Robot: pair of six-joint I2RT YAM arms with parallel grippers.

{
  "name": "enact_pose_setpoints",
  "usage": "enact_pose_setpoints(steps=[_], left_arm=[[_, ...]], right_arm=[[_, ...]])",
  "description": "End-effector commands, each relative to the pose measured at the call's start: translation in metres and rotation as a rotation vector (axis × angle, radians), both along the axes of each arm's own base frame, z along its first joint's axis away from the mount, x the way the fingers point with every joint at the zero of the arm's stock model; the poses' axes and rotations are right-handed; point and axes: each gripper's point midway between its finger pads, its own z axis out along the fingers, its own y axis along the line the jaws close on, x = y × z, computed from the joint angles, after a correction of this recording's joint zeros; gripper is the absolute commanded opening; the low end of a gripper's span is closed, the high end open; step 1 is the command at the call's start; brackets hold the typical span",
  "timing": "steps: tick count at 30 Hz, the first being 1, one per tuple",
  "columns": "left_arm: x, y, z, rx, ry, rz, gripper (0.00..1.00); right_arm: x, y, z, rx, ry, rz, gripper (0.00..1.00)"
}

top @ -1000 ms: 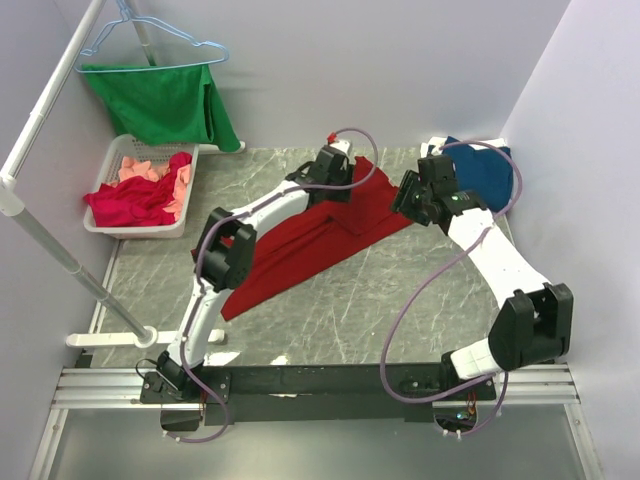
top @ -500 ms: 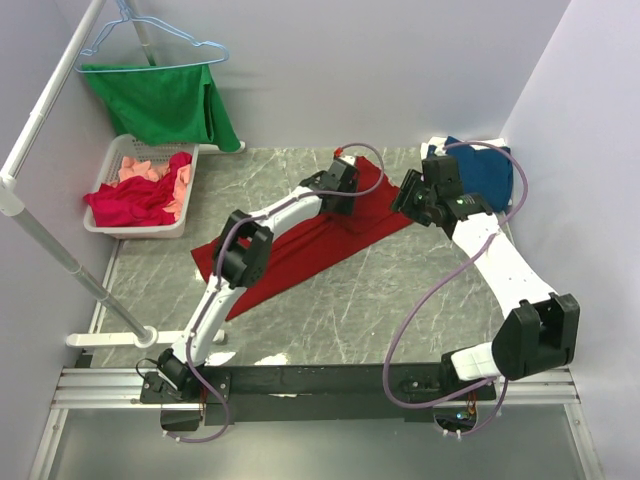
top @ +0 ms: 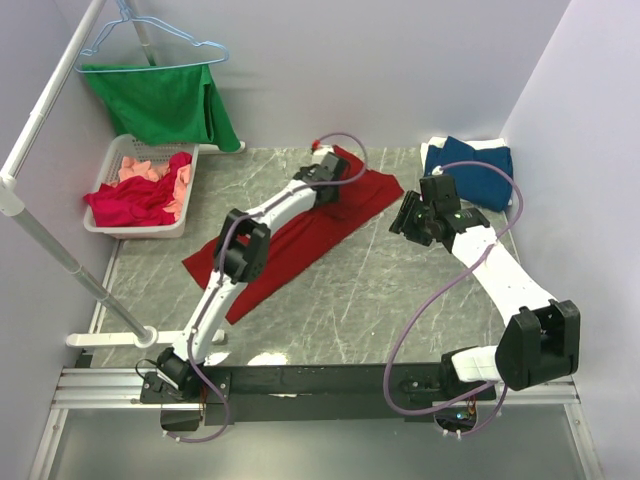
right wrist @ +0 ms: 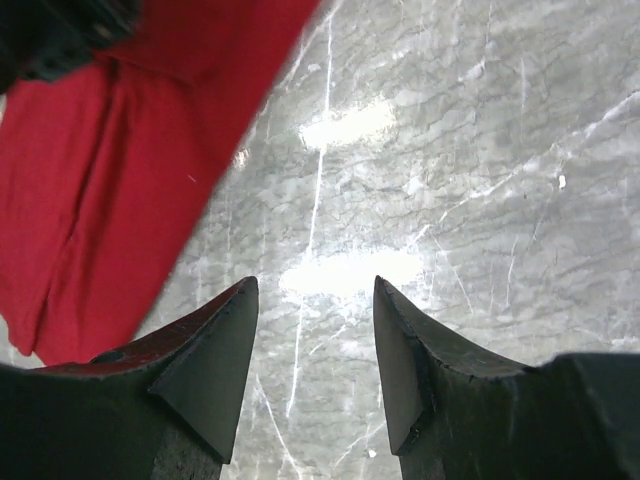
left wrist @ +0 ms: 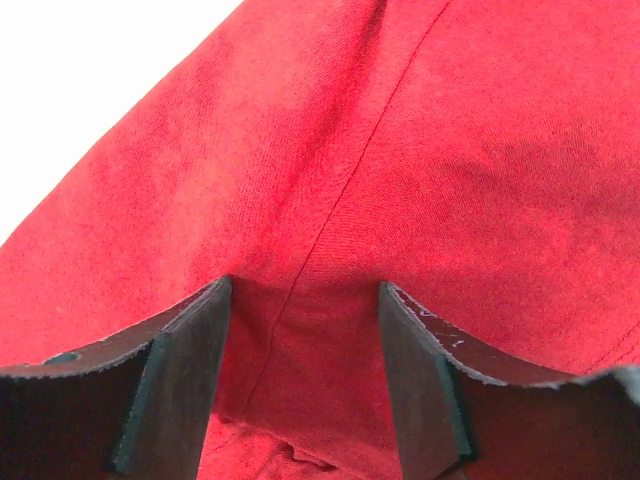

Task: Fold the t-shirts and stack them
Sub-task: Fold the tshirt

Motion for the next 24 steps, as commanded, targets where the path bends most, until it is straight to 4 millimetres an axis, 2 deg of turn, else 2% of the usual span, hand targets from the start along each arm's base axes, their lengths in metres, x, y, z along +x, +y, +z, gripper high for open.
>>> enact_pose_setpoints(steps=[1,2,3,5,6,8,9,10,11,12,13,14,15,16,17,18,19,20,21,22,23,24], left_arm=[[0.02,0.035,0.006,-0.005,-0.007,0.032,0.67],[0.017,0.033,0.002,0.01,0.001,-0.026,0.69],[0.026,0.024,0.027,-0.035,-0.069,-0.05,0.69],[0.024,0.016,0.038,-0.063,-0.089,-0.108,0.71],[0.027,0.014,0.061,-0.085,-0.134,-0.113,0.72],[0.032,0.015,0.085,-0.101,-0.19,-0.1,0.73],[0.033,0.018,0.105,-0.107,-0.228,-0.086,0.74],[0.035,0.021,0.116,-0.107,-0.252,-0.072,0.74],[0.036,0.029,0.139,-0.104,-0.293,-0.043,0.75],[0.036,0.035,0.149,-0.099,-0.311,-0.02,0.75],[0.035,0.042,0.159,-0.094,-0.328,0.011,0.76],[0.032,0.054,0.175,-0.086,-0.351,0.049,0.78],[0.03,0.062,0.183,-0.082,-0.36,0.079,0.78],[0.031,0.075,0.188,-0.091,-0.363,0.119,0.79],[0.025,0.086,0.194,-0.086,-0.347,0.141,0.79],[0.023,0.096,0.196,-0.085,-0.339,0.171,0.79],[0.025,0.111,0.196,-0.095,-0.33,0.209,0.79],[0.02,0.121,0.196,-0.086,-0.304,0.217,0.79],[0.018,0.127,0.195,-0.083,-0.289,0.223,0.79],[0.018,0.139,0.193,-0.076,-0.276,0.24,0.79],[0.016,0.146,0.189,-0.068,-0.258,0.239,0.8],[0.012,0.149,0.182,-0.065,-0.218,0.223,0.79]], right_arm=[[-0.002,0.005,0.004,-0.012,-0.021,0.012,0.57],[-0.002,0.007,0.003,-0.014,-0.017,0.022,0.57],[-0.002,0.012,0.001,-0.016,-0.011,0.033,0.57],[0.0,0.018,-0.002,-0.021,0.002,0.049,0.56],[0.0,0.025,-0.005,-0.031,0.008,0.07,0.56],[0.002,0.034,-0.002,-0.033,0.001,0.098,0.56],[0.002,0.041,-0.005,-0.057,0.004,0.118,0.57],[0.003,0.045,-0.006,-0.068,0.005,0.127,0.57],[0.005,0.054,-0.002,-0.079,-0.007,0.154,0.57],[0.006,0.062,-0.009,-0.097,0.014,0.18,0.57],[0.001,0.077,-0.013,-0.131,0.019,0.228,0.57],[0.004,0.089,-0.008,-0.15,0.004,0.272,0.57],[0.004,0.1,-0.023,-0.183,0.04,0.308,0.57],[-0.001,0.126,-0.019,-0.204,0.023,0.373,0.57],[-0.001,0.137,-0.023,-0.232,0.025,0.409,0.57],[-0.005,0.152,-0.04,-0.263,0.059,0.452,0.56],[-0.008,0.164,-0.043,-0.273,0.064,0.486,0.56],[-0.015,0.191,-0.038,-0.264,0.036,0.553,0.56],[-0.02,0.204,-0.048,-0.27,0.053,0.591,0.56],[-0.021,0.221,-0.042,-0.251,0.031,0.625,0.56],[-0.035,0.242,-0.044,-0.236,0.028,0.702,0.56],[-0.039,0.252,-0.054,-0.243,0.044,0.734,0.56]])
